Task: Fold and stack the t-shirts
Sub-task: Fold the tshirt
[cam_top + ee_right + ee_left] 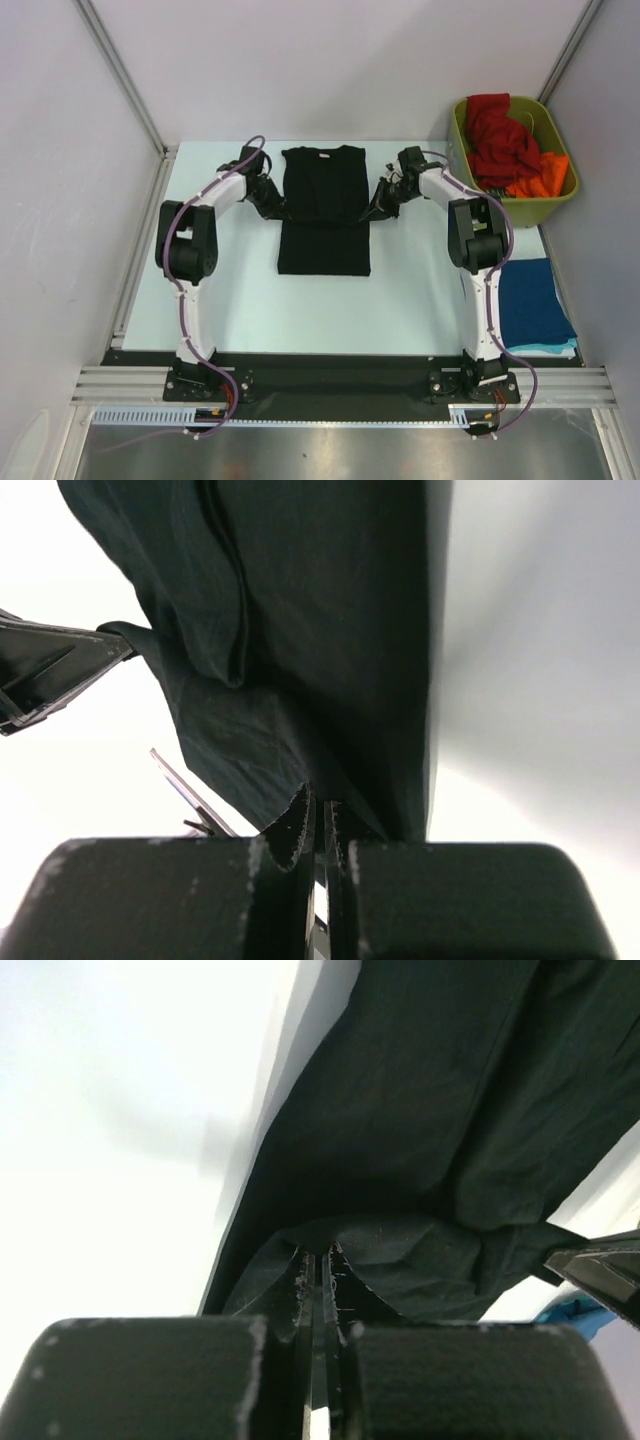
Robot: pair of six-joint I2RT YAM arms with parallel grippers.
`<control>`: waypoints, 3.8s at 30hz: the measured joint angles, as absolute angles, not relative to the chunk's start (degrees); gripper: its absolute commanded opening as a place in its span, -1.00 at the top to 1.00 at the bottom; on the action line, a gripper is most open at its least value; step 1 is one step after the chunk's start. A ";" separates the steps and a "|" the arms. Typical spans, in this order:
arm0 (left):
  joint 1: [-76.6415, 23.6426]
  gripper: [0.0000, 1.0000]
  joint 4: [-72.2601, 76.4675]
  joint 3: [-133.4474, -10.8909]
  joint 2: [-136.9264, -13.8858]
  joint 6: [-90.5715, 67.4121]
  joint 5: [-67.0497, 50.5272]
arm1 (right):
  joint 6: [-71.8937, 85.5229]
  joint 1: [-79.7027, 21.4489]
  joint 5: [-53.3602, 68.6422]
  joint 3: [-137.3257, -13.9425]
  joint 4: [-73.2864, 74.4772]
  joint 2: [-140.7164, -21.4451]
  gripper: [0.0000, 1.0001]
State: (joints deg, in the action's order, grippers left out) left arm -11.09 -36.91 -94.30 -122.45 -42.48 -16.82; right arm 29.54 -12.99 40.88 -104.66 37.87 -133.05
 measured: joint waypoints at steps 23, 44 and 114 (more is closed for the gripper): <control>-18.20 0.10 -32.25 -75.05 -99.68 -27.40 -16.27 | 24.47 -18.44 21.61 -100.73 45.41 -118.02 0.07; -20.97 0.17 -27.20 -85.60 -117.56 -29.71 -16.86 | 24.36 -32.80 -1.26 -113.08 43.44 -131.85 0.08; -18.17 0.45 -16.23 -67.00 -97.76 -29.26 -22.24 | 26.89 -23.24 42.68 -93.73 26.83 -116.31 0.90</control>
